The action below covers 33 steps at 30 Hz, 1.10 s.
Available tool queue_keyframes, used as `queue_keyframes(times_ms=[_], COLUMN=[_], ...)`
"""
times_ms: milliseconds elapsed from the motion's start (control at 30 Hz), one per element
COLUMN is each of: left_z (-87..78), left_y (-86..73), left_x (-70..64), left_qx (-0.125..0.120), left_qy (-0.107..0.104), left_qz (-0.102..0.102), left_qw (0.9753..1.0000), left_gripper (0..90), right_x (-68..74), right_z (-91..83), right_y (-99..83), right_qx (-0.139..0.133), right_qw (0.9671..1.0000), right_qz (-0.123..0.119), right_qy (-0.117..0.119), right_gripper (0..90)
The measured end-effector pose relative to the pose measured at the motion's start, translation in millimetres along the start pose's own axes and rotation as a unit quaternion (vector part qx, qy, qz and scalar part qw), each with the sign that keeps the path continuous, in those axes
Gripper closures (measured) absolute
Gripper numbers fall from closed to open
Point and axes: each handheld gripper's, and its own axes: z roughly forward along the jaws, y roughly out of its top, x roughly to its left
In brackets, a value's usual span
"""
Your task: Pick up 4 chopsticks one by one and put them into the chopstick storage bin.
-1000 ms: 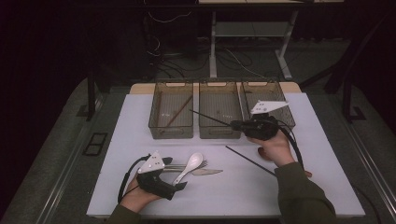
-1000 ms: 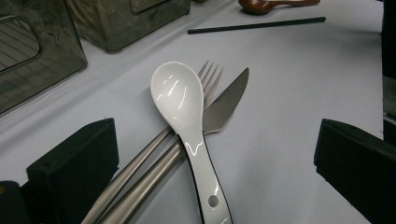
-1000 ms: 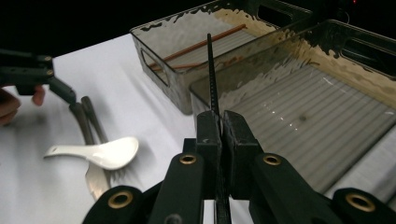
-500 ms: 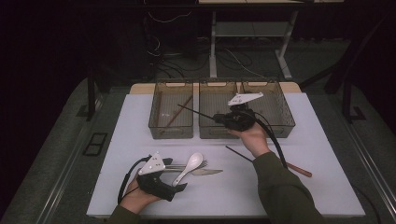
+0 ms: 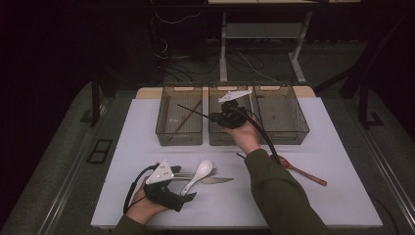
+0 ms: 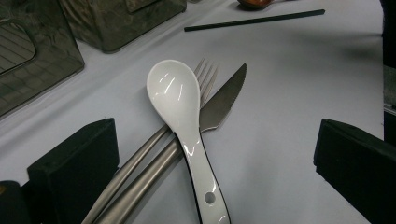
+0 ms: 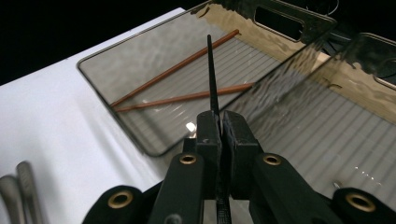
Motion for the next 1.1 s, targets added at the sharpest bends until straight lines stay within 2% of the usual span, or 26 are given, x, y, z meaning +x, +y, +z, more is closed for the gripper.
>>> queue_keyframes(times_ms=[200,467,633,833,900,1100], left_z=[-0.5,0.3,0.7,1.0,1.0,1.0], left_y=[0.2,1.4,1.4,1.6,1.8,1.7], left_x=[0.1,-1.3,-1.9,-2.0,-2.2,-2.0], left_qx=[-0.001,-0.001,-0.002,-0.003,-0.003,-0.002], left_qy=[-0.001,-0.007,-0.008,-0.009,-0.009,-0.009], left_qz=[-0.001,0.001,0.002,0.002,0.003,0.003], left_qw=[1.0000,1.0000,1.0000,1.0000,1.0000,1.0000], left_gripper=[0.0,0.0,0.0,0.0,0.0,0.0], right_x=[7.8,14.2,16.7,21.2,22.2,22.3], right_z=[28.5,60.2,73.9,82.1,81.4,71.9], right_y=[12.8,25.1,26.9,29.5,31.2,35.1], right_qx=[0.019,0.052,0.063,0.067,0.062,0.052], right_qw=[0.9998,0.9983,0.9974,0.9970,0.9976,0.9984], right_qz=[0.000,-0.001,0.000,-0.007,-0.005,-0.004], right_qy=[-0.001,-0.025,-0.037,-0.038,-0.031,-0.021], right_gripper=[85.0,85.0,85.0,83.4,75.6,60.1])
